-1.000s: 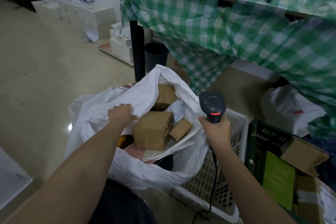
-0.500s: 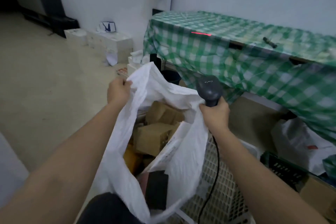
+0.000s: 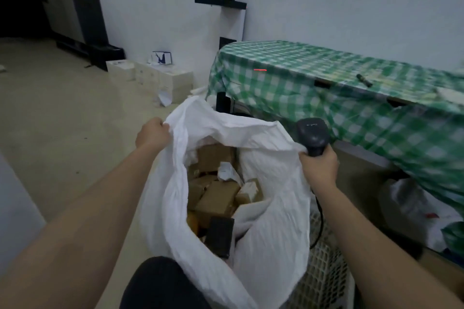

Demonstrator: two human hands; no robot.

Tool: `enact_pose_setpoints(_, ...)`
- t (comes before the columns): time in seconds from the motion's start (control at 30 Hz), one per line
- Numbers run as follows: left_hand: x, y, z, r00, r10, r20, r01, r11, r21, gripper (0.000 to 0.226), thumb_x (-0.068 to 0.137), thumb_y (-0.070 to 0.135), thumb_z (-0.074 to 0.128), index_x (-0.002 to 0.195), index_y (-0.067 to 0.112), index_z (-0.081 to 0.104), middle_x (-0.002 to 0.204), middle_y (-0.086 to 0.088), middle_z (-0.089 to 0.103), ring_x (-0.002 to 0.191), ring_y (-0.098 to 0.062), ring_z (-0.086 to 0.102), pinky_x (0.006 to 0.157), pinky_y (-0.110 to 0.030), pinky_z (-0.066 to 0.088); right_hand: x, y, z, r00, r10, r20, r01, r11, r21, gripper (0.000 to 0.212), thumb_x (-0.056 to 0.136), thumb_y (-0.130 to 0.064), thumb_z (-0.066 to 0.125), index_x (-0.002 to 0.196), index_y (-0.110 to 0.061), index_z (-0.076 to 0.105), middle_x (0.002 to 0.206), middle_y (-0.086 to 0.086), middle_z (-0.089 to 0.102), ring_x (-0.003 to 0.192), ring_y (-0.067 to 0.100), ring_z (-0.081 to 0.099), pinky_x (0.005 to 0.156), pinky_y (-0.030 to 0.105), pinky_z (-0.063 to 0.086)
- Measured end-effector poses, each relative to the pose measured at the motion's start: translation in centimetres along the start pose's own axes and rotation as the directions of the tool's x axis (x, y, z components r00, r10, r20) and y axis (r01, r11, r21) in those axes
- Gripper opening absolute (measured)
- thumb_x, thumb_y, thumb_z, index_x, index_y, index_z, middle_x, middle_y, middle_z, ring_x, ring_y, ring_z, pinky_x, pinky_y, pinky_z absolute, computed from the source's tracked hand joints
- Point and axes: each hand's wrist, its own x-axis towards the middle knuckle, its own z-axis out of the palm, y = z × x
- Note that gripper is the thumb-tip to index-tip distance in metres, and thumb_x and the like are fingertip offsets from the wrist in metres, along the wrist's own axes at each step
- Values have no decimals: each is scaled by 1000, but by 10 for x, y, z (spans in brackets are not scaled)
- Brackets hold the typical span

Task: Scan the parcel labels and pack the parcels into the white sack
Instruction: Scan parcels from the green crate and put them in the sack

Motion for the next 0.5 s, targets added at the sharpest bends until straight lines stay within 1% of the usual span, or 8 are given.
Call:
enact_pose_setpoints(0.07,-14,1,1,999,-28,18,29,998,-53,18,98,18,40,102,5,52,118,-23,57,105,-38,55,76,-33,35,-3,9,-13,999,11,-51,-12,999,-37,26,78,-9,66,104,-15,62,96,13,66,91,32,60,75,32,42)
enact_pose_setpoints(0.13,-31,10,0,999,-18,37,23,988,-151,30,98,12,38,126,5,49,129,-20,54,113,-36,53,85,-36,39,-5,16,-26,996,26,-82,-32,997,-72,27,77,-10,66,105,-13,63,99,16,67,95,35,61,77,35,44)
enact_pose_setpoints(0.2,-53,28,-2,999,32,30,-24,968,-249,39,99,10,35,138,10,42,138,-15,49,121,-33,49,92,-35,39,-9,24,-40,996,59,-69,-65,994,-89,26,77,-12,67,103,-14,63,100,16,68,96,35,62,80,37,46)
enact_pose_setpoints(0.3,-90,57,-1,982,186,-41,-190,933,-306,40,100,9,35,139,14,42,144,-9,44,128,-28,44,101,-30,35,-23,37,-60,993,88,-73,-93,993,-68,27,76,-14,71,103,-14,64,100,15,68,96,34,62,82,38,48)
enact_pose_setpoints(0.33,-103,67,2,962,263,-70,-272,915,-298,40,99,8,37,139,14,43,145,-8,42,131,-27,42,109,-35,32,-29,40,-68,992,98,-75,-103,993,-57,28,77,-14,72,104,-13,64,99,15,67,94,32,62,80,37,47)
enact_pose_setpoints(0.4,-128,84,10,912,402,-85,-409,864,-294,40,98,7,39,137,13,44,146,-6,42,134,-25,38,116,-43,26,-41,47,-82,990,127,-63,-129,991,-32,27,78,-13,72,104,-11,65,92,12,64,87,27,60,74,33,44)
enact_pose_setpoints(0.43,-143,94,16,892,448,-65,-445,842,-305,40,98,8,40,138,14,44,147,-4,41,135,-23,36,116,-38,25,-49,52,-92,989,138,-61,-139,990,-25,25,78,-12,72,102,-11,64,89,10,63,85,26,59,73,32,43)
enact_pose_setpoints(0.5,-171,114,29,868,496,-5,-472,823,-315,40,100,12,39,140,16,42,148,0,40,133,-19,39,104,-24,29,-62,61,-109,986,155,-64,-157,987,-20,18,78,-11,70,94,-13,63,87,10,66,83,27,61,72,36,48)
